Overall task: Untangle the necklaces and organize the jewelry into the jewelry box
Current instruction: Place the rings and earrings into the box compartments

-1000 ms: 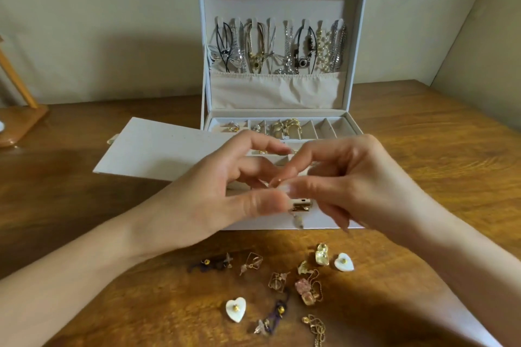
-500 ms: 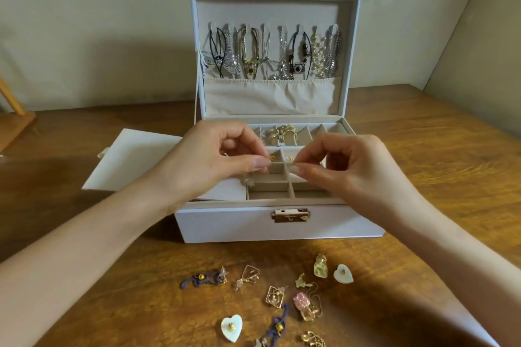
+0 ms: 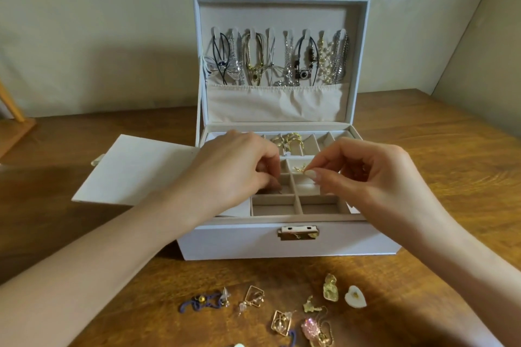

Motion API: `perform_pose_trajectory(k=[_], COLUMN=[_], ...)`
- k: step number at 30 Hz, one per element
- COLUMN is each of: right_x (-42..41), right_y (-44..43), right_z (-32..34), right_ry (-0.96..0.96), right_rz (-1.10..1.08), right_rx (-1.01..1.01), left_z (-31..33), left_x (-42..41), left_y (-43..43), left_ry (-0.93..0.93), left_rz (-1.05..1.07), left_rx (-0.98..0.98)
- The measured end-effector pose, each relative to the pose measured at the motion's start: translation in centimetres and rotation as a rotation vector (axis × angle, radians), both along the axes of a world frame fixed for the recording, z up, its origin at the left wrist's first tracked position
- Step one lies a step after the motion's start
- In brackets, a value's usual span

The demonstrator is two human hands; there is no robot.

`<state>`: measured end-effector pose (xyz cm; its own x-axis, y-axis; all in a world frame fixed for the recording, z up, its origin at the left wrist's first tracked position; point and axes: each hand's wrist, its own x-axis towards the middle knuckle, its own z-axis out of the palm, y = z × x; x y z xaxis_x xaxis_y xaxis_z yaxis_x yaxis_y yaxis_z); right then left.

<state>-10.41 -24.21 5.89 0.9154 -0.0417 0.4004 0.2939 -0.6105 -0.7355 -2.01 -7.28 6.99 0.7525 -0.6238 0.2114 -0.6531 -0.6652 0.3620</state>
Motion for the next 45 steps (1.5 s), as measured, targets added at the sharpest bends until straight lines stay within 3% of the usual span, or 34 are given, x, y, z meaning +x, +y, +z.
perform_pose_trajectory(k=[6, 15, 21, 29, 40, 45], right_x=[0.0, -0.3, -1.4, -3.3, -2.9, -2.8], right_y=[-0.3, -0.7, 1.0, 4.0, 3.8, 2.0], right_z=[0.1, 0.2, 0.6, -2.2, -2.1, 0.3], right_ry=[0.001, 0.003, -0.169, -0.024, 0.011, 0.191], right_rz=[-0.011, 0.075, 0.363, 0.507, 0.465, 0.446], right_rx=[0.005, -0.034, -0.499, -0.736, -0.725, -0.550], left_z=[-0.1, 0.3, -0.3, -1.1, -1.0, -1.9], left_x=[-0.1, -1.8, -2.6, -3.3, -5.7, -7.4], left_y=[0.1, 3.9, 5.9, 6.7, 6.1, 5.4], left_ry=[-0.107, 0.069, -0.079, 0.053, -0.160, -0.027], left_rz=[-0.060, -0.111, -0.363, -0.334, -0.471, -0.666], left_rx=[0.053, -0.346, -0.009, -0.131, -0.247, 0.050])
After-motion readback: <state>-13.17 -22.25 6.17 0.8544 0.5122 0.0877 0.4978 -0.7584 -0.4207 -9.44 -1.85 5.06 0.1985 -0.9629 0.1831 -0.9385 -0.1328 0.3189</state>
